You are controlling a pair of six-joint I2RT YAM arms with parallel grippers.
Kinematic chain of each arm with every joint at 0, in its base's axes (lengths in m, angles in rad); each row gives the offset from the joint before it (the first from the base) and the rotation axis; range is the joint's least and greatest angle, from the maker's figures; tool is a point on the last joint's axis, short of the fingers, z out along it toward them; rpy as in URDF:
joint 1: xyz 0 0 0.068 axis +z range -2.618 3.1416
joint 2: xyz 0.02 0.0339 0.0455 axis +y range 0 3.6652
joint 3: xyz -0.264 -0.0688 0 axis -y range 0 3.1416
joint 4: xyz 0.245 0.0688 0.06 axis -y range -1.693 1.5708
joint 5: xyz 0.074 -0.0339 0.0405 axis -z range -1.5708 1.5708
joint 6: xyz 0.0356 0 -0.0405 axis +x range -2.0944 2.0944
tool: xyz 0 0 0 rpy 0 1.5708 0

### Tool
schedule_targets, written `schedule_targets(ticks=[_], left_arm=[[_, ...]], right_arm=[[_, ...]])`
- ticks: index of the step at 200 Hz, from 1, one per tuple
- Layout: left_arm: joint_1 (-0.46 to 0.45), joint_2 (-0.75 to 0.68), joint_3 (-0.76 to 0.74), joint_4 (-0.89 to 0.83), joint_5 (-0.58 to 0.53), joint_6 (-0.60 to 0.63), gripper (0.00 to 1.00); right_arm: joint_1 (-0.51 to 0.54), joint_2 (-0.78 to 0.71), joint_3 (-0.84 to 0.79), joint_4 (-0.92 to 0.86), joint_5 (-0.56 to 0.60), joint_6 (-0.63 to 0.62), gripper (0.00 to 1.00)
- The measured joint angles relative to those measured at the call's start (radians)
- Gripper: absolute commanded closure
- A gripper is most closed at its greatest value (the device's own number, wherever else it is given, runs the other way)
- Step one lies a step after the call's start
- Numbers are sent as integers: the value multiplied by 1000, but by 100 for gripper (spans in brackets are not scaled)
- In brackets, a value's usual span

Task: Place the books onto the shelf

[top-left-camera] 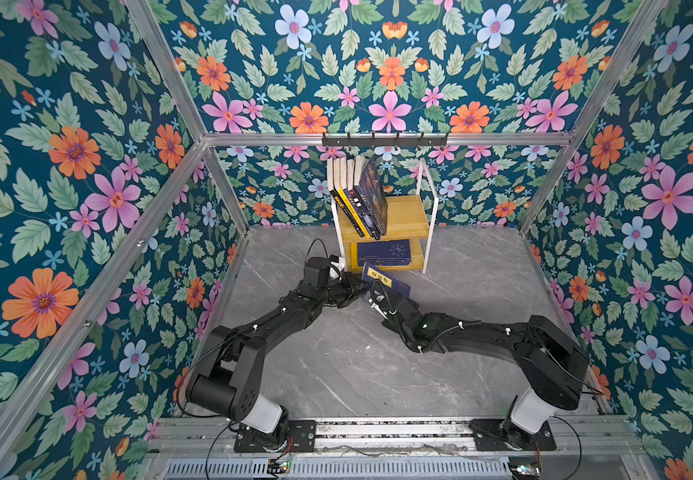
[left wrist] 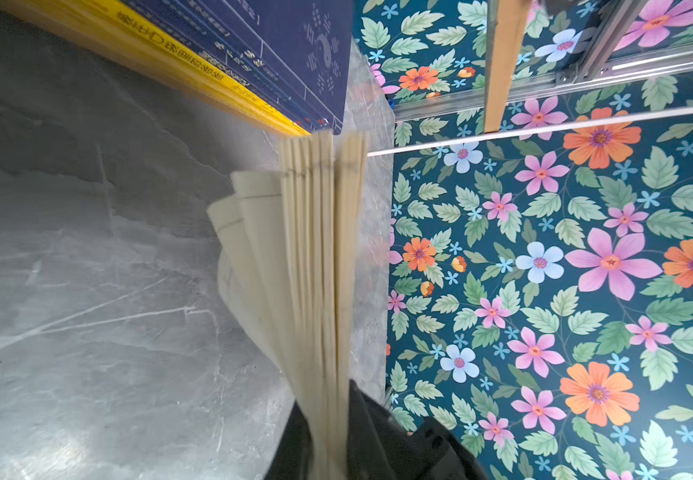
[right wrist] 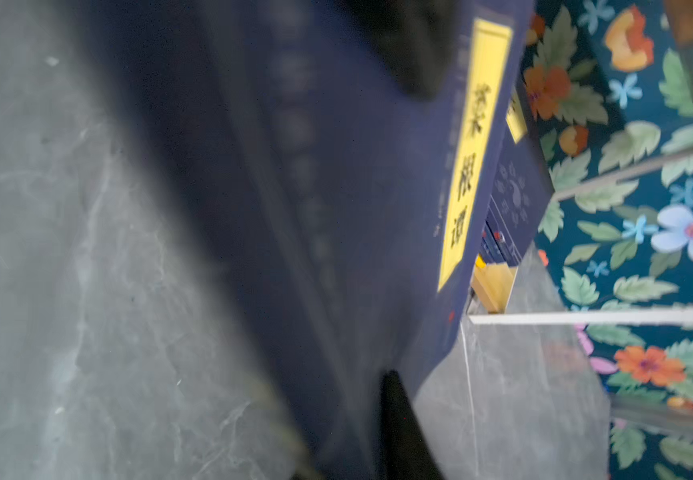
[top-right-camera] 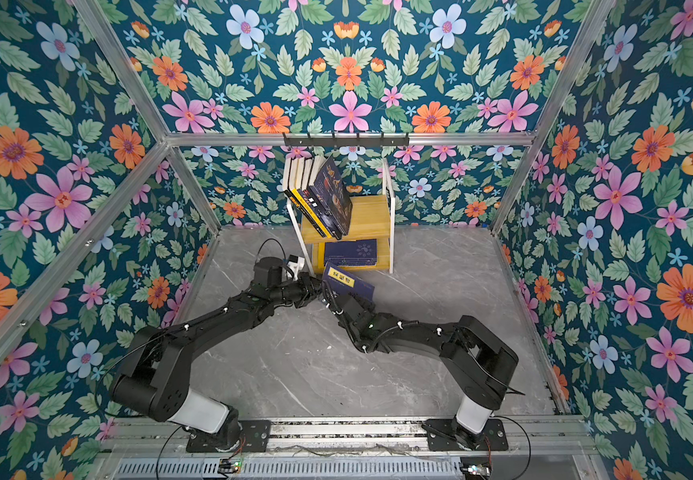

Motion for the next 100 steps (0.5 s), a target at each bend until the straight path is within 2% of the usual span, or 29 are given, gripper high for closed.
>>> schedule_targets(ticks=[8, 25, 52, 81, 100], left_arm=[[24, -18, -4, -8, 3, 12, 39], [93, -61, -4, -31, -9, 70, 35], [229, -132, 13, -116, -37, 238, 30], [328, -206, 35, -217, -70, 453, 29], [392, -243, 4, -239, -62, 521, 29]], right_arm=[[-10, 6, 0, 18, 17, -36, 100], [-40, 26, 6, 50, 50, -141, 100], [-76, 46, 37, 100, 58, -291, 100], [-130, 52, 91, 167, 66, -428, 100], [-156, 66, 130, 206, 64, -497, 100]])
